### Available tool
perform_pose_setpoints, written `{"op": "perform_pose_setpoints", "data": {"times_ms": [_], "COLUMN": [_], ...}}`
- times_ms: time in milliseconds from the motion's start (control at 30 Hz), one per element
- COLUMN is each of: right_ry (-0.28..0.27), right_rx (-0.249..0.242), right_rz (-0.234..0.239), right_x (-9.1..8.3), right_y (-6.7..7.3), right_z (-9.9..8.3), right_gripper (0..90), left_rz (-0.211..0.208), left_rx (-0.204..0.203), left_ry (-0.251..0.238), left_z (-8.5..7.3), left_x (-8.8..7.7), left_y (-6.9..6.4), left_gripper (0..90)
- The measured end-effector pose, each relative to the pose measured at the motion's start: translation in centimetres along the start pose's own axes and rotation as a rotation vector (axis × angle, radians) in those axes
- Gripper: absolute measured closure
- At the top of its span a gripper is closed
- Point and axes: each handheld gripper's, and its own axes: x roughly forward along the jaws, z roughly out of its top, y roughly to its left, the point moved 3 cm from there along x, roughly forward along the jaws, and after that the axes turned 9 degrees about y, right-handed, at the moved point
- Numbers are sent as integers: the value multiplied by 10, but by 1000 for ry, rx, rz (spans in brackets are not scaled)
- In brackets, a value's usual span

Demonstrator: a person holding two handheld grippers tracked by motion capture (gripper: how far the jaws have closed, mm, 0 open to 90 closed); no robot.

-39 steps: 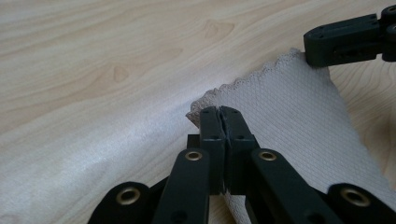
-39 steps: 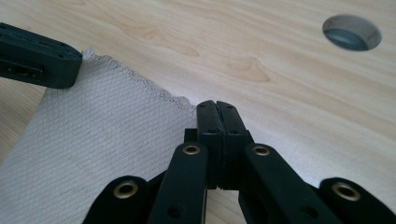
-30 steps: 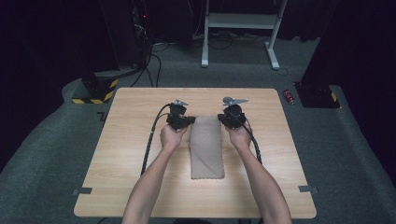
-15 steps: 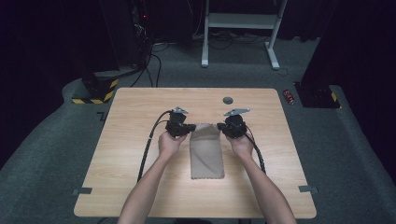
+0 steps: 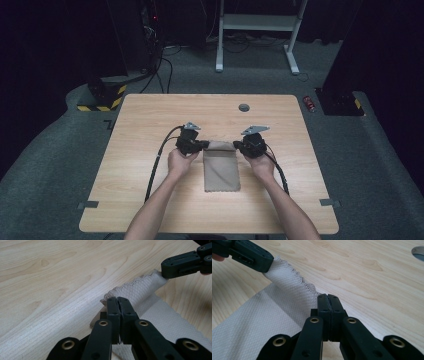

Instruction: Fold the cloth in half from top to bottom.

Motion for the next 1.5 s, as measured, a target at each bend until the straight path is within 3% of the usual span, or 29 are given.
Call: {"op": "perform_pose_setpoints", "data": {"times_ms": [233, 433, 733, 1500], "right_ry": [-8, -13, -22, -44], "right_rx": [6, 9, 0, -10], "right_rz": [15, 28, 42, 77], "right_x": [-1, -2, -7, -19], "right_y": [2, 3, 6, 11], "right_z": [-3, -4, -4, -14], "right_gripper": [897, 896, 895, 895], "left_rz": [8, 1, 19, -19], "left_rx": [12, 5, 30, 26], "left_ry": [17, 8, 1, -28], "left_z": [-6, -8, -11, -19], "left_x": [-1, -3, -7, -13], "left_y": [-4, -5, -7, -16], "left_gripper": [881, 881, 881, 881]}}
